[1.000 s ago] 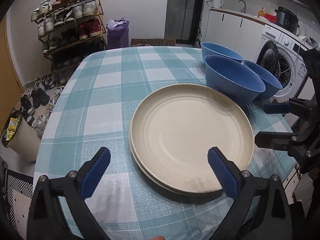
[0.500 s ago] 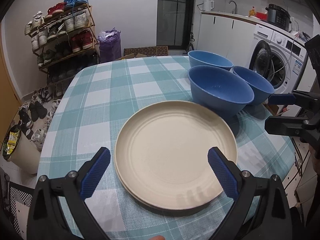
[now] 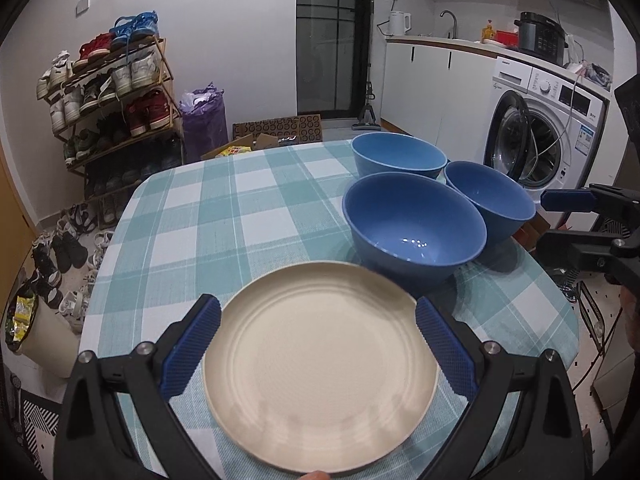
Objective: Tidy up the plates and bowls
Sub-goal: 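Move both tools toward the blue bowls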
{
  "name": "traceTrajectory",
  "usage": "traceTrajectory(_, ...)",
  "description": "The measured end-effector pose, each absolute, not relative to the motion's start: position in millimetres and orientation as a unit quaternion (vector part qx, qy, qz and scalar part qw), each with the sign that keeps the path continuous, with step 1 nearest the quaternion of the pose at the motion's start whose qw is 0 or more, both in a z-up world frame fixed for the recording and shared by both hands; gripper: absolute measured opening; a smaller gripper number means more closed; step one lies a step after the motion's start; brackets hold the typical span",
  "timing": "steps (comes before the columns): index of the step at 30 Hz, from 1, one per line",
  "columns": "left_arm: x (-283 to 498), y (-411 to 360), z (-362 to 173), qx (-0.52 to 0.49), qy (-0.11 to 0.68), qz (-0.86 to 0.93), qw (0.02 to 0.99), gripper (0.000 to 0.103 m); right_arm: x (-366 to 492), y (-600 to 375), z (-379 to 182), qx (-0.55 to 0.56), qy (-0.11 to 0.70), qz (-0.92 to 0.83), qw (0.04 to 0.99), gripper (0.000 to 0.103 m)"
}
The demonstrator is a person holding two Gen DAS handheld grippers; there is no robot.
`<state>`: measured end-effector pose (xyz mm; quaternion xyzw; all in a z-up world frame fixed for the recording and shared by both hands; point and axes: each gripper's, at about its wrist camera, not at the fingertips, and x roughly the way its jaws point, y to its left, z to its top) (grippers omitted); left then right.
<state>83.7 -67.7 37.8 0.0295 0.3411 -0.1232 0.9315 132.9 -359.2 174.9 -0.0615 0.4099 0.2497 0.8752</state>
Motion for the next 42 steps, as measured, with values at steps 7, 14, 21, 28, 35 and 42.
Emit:
traceTrajectory(7, 104.6, -85.7, 47.6, 0.030, 0.336, -0.135, 0.932, 0.099, 146.4, -385.3, 190.7, -0.047, 0.402, 0.231, 0.885, 0.102)
traceTrajectory(14, 124.3, -99.2, 59.3, 0.027, 0.331, -0.141, 0.932, 0.099, 168.5, -405.7, 201.0, -0.035, 0.397, 0.208, 0.893, 0.102)
traceTrajectory(21, 145.1, -109.1, 69.1, 0.022, 0.329, -0.145, 0.933, 0.099, 192.6, -423.4, 211.3, -0.017, 0.395, 0.185, 0.900, 0.102)
traceTrajectory(28, 169.3, -114.4, 71.6, 0.018, 0.337, -0.142, 0.931, 0.099, 217.4, -436.4, 217.1, -0.008, 0.399, 0.172, 0.901, 0.102)
traceTrajectory(35, 197.0, -116.5, 72.1, 0.007, 0.352, -0.133, 0.926, 0.099, 247.0, -446.7, 216.1, -0.001, 0.408, 0.156, 0.899, 0.102)
traceTrajectory(42, 226.3, -125.4, 69.3, 0.014, 0.363, -0.124, 0.923, 0.099, 277.1, -457.3, 208.4, 0.007, 0.421, 0.143, 0.896, 0.102)
